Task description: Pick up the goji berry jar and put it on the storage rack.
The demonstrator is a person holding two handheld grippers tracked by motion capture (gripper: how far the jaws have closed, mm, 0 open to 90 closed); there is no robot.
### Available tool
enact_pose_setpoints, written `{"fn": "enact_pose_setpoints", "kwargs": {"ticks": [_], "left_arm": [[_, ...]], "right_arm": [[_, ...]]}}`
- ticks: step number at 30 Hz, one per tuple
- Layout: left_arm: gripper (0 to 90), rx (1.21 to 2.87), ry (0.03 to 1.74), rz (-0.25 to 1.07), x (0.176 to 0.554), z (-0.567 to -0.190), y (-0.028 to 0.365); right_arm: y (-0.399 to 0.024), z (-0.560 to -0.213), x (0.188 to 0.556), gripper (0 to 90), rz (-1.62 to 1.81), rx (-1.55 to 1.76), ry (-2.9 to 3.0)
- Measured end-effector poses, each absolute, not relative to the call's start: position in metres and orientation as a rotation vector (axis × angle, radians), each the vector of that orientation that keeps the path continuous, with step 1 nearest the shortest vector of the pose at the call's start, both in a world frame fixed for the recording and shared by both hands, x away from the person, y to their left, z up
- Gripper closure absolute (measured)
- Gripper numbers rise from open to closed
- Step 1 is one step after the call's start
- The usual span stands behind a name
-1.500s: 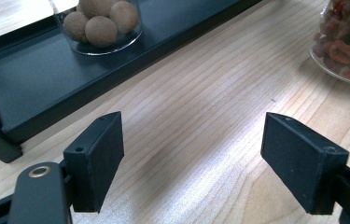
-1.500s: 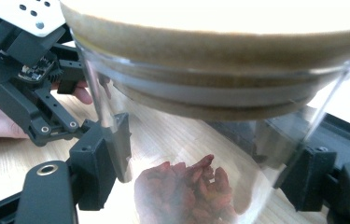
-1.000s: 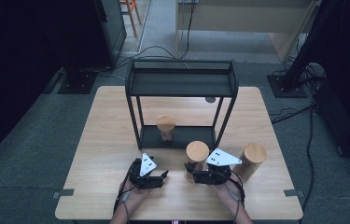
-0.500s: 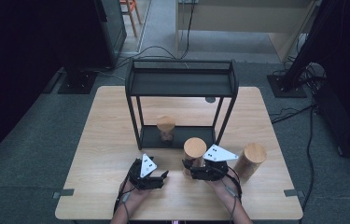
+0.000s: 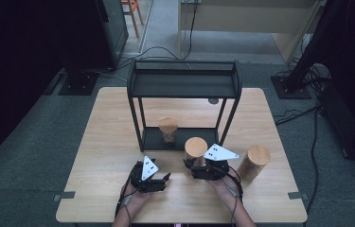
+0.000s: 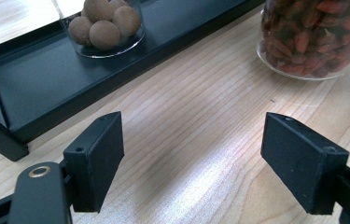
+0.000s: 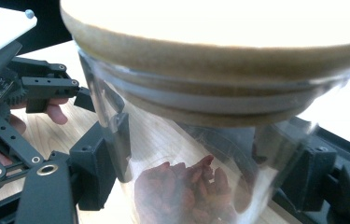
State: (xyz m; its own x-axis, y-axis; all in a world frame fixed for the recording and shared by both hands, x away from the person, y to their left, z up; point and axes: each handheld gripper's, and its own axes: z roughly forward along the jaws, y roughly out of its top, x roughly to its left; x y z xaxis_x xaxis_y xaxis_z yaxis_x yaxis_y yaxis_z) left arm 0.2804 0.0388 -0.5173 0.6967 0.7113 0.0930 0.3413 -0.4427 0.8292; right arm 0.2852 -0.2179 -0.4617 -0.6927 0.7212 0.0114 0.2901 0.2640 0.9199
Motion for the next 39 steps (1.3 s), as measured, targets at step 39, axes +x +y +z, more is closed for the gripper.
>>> {"fn": "enact_pose_setpoints", "kwargs": {"ticks": [39], "left_arm": [[21.6, 2.047, 0.812, 0.541, 0.281, -0.517, 0.041]], "right_arm": [[-0.208, -0.459, 0.302, 25.4, 1.396, 0.938, 2.106]]}}
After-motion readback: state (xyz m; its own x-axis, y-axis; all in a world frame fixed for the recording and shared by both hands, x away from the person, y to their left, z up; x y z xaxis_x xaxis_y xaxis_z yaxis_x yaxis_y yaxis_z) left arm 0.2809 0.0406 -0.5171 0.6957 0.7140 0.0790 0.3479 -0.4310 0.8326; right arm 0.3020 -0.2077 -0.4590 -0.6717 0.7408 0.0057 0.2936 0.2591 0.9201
